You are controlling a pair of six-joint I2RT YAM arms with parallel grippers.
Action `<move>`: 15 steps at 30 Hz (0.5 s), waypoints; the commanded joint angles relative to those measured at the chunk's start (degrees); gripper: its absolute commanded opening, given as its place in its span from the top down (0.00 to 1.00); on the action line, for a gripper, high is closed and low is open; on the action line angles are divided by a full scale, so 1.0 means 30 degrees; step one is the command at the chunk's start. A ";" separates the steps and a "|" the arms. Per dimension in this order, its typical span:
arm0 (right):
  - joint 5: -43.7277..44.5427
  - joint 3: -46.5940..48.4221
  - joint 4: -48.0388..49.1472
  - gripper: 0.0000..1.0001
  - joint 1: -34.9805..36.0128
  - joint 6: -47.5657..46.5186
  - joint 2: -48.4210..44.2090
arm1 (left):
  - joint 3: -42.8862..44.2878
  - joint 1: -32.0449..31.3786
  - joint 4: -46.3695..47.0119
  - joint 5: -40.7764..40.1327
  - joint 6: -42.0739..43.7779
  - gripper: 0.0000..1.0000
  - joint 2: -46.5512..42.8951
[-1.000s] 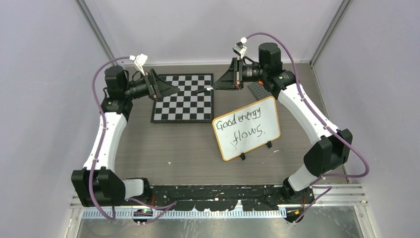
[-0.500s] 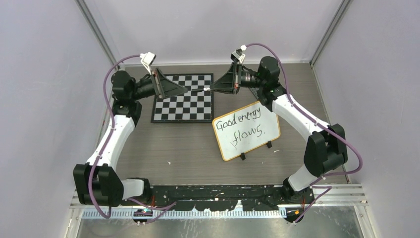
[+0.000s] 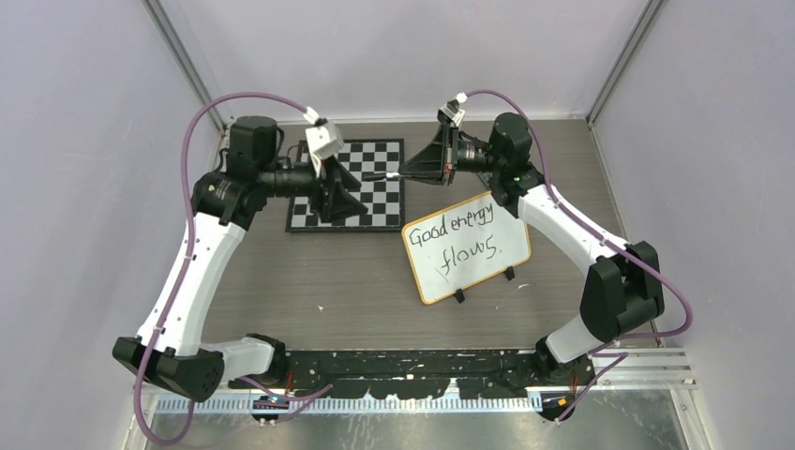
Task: Write a sentence on the whiteboard
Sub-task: Close the whiteboard marker at the center of the board.
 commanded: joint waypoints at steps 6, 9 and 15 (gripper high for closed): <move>-0.0929 -0.0085 -0.2060 1.00 0.0744 -0.1764 -0.1264 | 0.1011 -0.1929 -0.4800 -0.2902 0.6039 0.46 0.0285; -0.1131 -0.0056 -0.2927 1.00 0.0883 -0.2436 -0.1369 | 0.0856 -0.1980 -0.4519 -0.3165 0.5790 0.48 0.0307; -0.1260 0.0043 -0.4256 1.00 0.1168 -0.3456 -0.1408 | 0.0709 -0.2304 -0.4260 -0.3653 0.5461 0.51 0.0402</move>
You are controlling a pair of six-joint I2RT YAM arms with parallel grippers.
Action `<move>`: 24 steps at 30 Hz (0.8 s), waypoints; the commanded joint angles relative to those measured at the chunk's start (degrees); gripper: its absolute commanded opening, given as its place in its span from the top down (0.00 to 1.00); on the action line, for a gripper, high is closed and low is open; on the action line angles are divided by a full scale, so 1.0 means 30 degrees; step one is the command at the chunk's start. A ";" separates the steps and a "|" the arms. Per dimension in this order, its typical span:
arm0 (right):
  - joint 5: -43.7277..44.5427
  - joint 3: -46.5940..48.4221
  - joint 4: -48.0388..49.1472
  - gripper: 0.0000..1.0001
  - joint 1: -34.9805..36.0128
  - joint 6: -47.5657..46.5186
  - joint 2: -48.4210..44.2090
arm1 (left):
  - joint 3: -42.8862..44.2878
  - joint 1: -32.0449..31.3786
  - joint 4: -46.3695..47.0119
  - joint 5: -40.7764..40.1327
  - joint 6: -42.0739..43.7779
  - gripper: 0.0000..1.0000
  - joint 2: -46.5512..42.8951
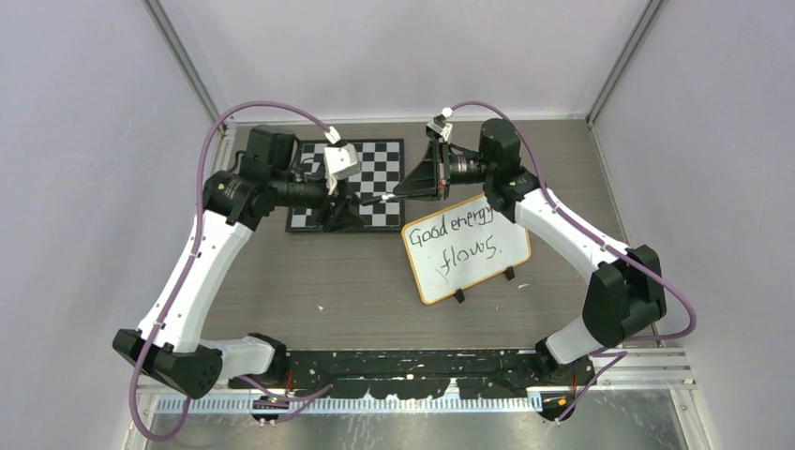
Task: Write a sentence on the whiteboard
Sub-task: Close the whiteboard marker at the center of the board.
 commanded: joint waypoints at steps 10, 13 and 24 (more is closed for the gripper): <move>-0.0480 0.0830 -0.2385 1.00 0.0577 -0.2260 -0.0861 | 0.0407 -0.1213 0.0109 -0.1143 -0.0035 0.62 0.0231; -0.0517 0.1083 -0.2937 1.00 0.0584 -0.2779 -0.0810 | 0.0301 -0.1280 0.0117 -0.0666 -0.0292 0.74 0.0276; -0.0665 0.2421 -0.6704 1.00 0.1013 -0.6115 -0.0721 | -0.0331 -0.1682 0.1096 0.0868 -0.2420 1.00 0.0604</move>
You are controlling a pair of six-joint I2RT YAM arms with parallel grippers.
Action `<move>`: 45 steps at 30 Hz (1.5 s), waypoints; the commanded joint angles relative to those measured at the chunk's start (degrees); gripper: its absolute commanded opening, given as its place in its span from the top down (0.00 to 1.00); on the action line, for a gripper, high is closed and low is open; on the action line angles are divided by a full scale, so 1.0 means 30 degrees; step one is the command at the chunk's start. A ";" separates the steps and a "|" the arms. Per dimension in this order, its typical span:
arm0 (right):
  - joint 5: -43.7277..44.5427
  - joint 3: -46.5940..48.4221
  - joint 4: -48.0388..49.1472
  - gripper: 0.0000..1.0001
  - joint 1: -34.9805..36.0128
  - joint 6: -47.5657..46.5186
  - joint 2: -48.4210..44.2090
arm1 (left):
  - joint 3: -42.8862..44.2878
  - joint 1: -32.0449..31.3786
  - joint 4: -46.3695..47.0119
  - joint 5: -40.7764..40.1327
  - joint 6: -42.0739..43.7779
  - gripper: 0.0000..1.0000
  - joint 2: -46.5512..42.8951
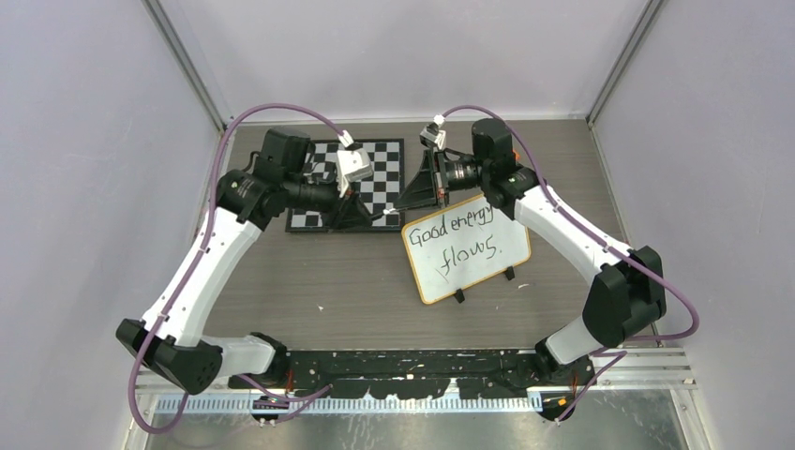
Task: Write a sentence on the whiteboard
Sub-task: Close the whiteboard marker at the center of the board.
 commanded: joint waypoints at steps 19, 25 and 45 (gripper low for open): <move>-0.0534 0.5122 -1.4132 1.00 0.3140 -1.4910 -0.0159 | -0.1040 0.0395 0.6313 0.7511 -0.8936 1.00 0.1414; 0.0799 0.5726 -1.4361 1.00 0.2775 -1.4648 -0.0243 | -0.0995 0.0469 0.5126 0.5874 -0.7209 1.00 0.1019; 0.1856 0.4660 -1.1081 1.00 0.2096 -1.1070 -0.0565 | 0.1551 -0.1299 -0.0314 -0.0761 -0.1609 0.29 0.1026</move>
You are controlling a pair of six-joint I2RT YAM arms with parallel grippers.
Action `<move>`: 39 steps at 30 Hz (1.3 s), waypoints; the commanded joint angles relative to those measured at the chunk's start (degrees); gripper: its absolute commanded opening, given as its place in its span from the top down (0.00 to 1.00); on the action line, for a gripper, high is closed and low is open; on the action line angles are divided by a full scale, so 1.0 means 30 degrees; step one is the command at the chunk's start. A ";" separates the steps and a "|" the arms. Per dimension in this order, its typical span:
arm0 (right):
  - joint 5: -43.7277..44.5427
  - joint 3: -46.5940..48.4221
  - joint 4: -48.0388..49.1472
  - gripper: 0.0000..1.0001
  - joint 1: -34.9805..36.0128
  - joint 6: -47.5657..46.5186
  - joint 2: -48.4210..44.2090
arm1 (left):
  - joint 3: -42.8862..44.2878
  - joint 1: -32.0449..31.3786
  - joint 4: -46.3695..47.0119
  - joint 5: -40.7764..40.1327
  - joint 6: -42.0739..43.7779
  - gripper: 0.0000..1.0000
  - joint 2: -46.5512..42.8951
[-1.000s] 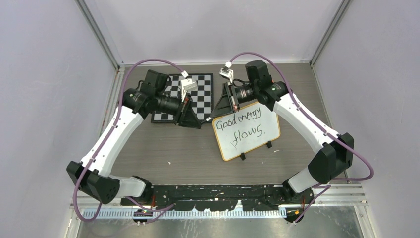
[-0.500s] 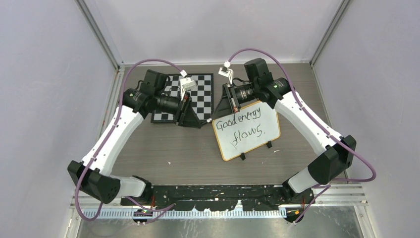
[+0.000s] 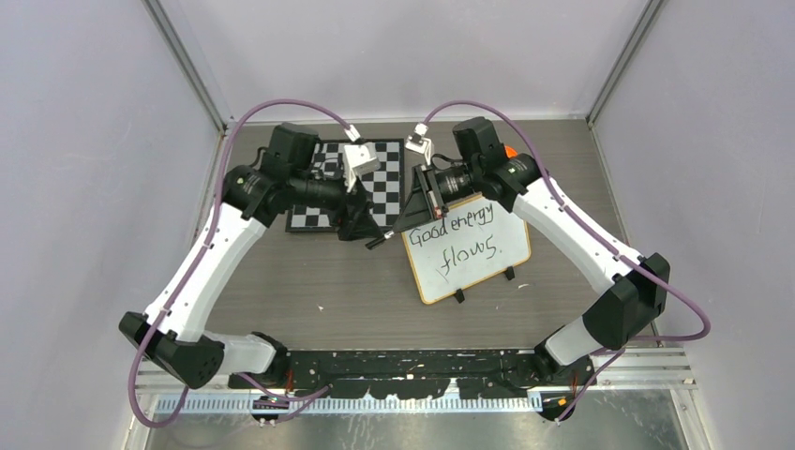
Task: Write a sentence on the whiteboard
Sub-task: Close the whiteboard marker at the center of the board, then place the whiteboard marker at the center of the board.
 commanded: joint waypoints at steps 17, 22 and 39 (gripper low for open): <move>-0.0210 0.0795 0.0804 0.83 -0.0041 0.0695 -0.0159 | -0.0936 -0.0976 -0.0570 -0.0191 0.0665 1.00 0.0361; -0.0158 0.0748 0.0813 0.35 -0.1931 0.0983 -0.0502 | -0.1757 0.0836 -0.1395 0.0006 0.1330 1.00 0.0580; 0.3927 0.0960 -0.8401 0.23 -1.2505 -0.7906 -0.2306 | -1.0560 0.5418 0.0723 -0.5635 0.9287 1.00 0.2347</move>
